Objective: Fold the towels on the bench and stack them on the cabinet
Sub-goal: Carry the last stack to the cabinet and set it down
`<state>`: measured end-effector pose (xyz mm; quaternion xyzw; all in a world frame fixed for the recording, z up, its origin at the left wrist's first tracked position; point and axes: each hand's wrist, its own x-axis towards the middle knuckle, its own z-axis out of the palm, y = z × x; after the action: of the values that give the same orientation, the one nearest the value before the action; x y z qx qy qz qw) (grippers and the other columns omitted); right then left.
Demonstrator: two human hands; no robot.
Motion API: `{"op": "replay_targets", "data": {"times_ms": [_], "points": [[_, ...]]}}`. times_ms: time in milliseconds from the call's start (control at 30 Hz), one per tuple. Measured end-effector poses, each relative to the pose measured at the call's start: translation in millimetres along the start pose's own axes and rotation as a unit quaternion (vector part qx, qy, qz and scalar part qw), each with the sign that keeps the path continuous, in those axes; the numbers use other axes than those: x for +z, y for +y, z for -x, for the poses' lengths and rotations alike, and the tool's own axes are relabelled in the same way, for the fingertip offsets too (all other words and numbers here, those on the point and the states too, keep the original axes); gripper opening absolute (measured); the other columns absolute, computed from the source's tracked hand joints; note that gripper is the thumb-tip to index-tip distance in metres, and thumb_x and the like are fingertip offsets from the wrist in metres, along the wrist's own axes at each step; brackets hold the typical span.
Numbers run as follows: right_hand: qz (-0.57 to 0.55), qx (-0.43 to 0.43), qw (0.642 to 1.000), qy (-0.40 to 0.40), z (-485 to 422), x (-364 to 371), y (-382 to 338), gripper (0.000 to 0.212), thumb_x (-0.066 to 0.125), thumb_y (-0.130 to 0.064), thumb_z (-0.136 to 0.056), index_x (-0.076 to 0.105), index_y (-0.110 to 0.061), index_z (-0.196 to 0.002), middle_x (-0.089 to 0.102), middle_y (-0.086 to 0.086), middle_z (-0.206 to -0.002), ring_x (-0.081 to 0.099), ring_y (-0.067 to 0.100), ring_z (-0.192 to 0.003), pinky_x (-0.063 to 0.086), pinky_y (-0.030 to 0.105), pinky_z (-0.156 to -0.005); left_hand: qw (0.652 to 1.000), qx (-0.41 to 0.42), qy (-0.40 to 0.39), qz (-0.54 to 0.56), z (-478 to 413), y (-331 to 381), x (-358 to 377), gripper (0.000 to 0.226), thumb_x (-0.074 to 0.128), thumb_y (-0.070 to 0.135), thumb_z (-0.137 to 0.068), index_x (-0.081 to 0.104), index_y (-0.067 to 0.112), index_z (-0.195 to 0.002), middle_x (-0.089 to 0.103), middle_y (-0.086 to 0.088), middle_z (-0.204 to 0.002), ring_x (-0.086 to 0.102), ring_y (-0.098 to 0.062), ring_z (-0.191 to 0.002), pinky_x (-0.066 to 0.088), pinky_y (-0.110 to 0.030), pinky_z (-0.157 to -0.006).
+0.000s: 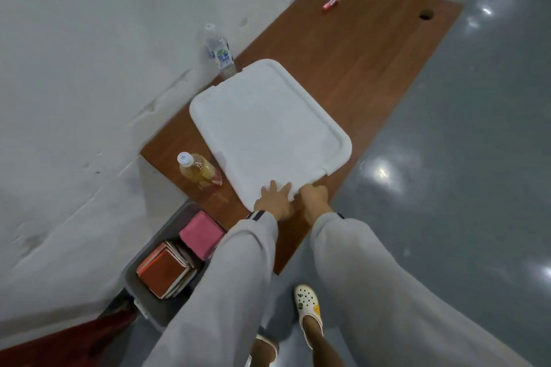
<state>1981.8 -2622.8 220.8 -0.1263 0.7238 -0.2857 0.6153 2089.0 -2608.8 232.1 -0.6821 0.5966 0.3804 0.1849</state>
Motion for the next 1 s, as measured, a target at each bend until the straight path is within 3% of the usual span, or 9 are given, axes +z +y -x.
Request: {"op": "replay_targets", "data": {"times_ms": [67,133,233,333,433,533,633,800,1000], "points": [[-0.047,0.002,0.999,0.003,2,-1,-2,0.039,0.056,-0.001,-0.084,0.056,0.004,-0.122,0.066,0.014,-0.105,0.065,0.030,-0.093,0.055,0.035,-0.079,0.999,-0.016,0.027,-0.007,-4,1,15,0.072,0.040,0.036,-0.102,0.000,0.040,-0.162,-0.013,-0.004,-0.171,-0.006,-0.037,-0.157,0.019,-0.055,-0.124],[-0.071,0.010,0.997,-0.002,4,0,-7,0.022,0.058,-0.001,-0.089,0.057,0.000,-0.112,0.063,0.009,-0.091,0.060,0.022,-0.079,0.050,0.033,-0.074,0.998,-0.023,0.059,-0.007,-4,3,24,0.073,0.041,0.034,-0.101,0.003,0.040,-0.162,-0.011,-0.005,-0.171,-0.004,-0.038,-0.157,0.018,-0.055,-0.124],[-0.115,0.026,0.993,-0.016,2,11,-18,0.026,0.064,0.001,-0.085,0.063,0.003,-0.111,0.067,0.011,-0.097,0.062,0.025,-0.082,0.050,0.036,-0.073,0.997,-0.014,0.071,0.001,-1,4,21,0.070,0.043,0.034,-0.099,0.010,0.041,-0.160,-0.006,-0.007,-0.171,-0.004,-0.039,-0.156,0.011,-0.056,-0.124],[-0.142,0.060,0.988,-0.029,2,16,-26,0.027,0.067,-0.005,-0.083,0.063,0.000,-0.109,0.065,0.008,-0.093,0.058,0.021,-0.072,0.049,0.033,-0.062,0.997,-0.008,0.071,-0.010,-1,0,11,0.069,0.047,0.032,-0.096,0.019,0.040,-0.158,-0.008,-0.005,-0.171,-0.008,-0.038,-0.156,0.009,-0.057,-0.124],[-0.176,0.077,0.981,-0.038,0,6,-18,0.018,0.064,-0.009,-0.087,0.061,-0.004,-0.105,0.067,0.011,-0.097,0.063,0.023,-0.079,0.053,0.036,-0.074,0.999,-0.009,0.041,0.014,-3,-9,5,0.077,0.049,0.023,-0.093,0.015,0.045,-0.158,-0.014,-0.002,-0.171,-0.015,-0.037,-0.156,0.003,-0.057,-0.125],[-0.200,0.065,0.977,-0.033,-2,-1,-9,0.017,0.067,-0.018,-0.094,0.059,-0.009,-0.107,0.062,0.003,-0.090,0.057,0.019,-0.078,0.049,0.038,-0.091,0.997,0.013,0.051,0.051,-6,-16,4,0.075,0.050,0.020,-0.092,0.017,0.049,-0.153,-0.010,0.000,-0.171,-0.011,-0.039,-0.156,0.005,-0.058,-0.124],[-0.236,0.054,0.970,-0.037,4,1,-14,0.019,0.076,-0.028,-0.091,0.064,-0.013,-0.091,0.069,0.004,-0.092,0.066,0.022,-0.082,0.055,0.038,-0.088,0.991,0.040,0.107,0.064,1,-8,0,0.066,0.053,0.028,-0.091,0.024,0.048,-0.147,0.000,-0.004,-0.169,-0.002,-0.043,-0.154,0.011,-0.058,-0.123],[-0.235,-0.017,0.971,-0.032,25,0,-46,0.035,0.089,-0.029,-0.078,0.072,-0.008,-0.100,0.077,0.009,-0.099,0.075,0.028,-0.089,0.061,0.042,-0.084,0.973,0.099,0.205,0.028,22,22,-30,0.068,0.051,0.044,-0.093,0.018,0.044,-0.153,0.008,-0.007,-0.170,0.000,-0.044,-0.155,0.006,-0.058,-0.125],[-0.211,-0.070,0.973,-0.066,68,-21,-123,0.015,0.078,-0.014,-0.083,0.067,-0.006,-0.091,0.074,0.013,-0.099,0.071,0.030,-0.094,0.059,0.043,-0.089,0.960,0.157,0.229,-0.020,62,64,-100,0.073,0.047,0.045,-0.095,0.016,0.030,-0.160,0.018,-0.004,-0.170,0.015,-0.033,-0.156,0.022,-0.056,-0.123]]}}
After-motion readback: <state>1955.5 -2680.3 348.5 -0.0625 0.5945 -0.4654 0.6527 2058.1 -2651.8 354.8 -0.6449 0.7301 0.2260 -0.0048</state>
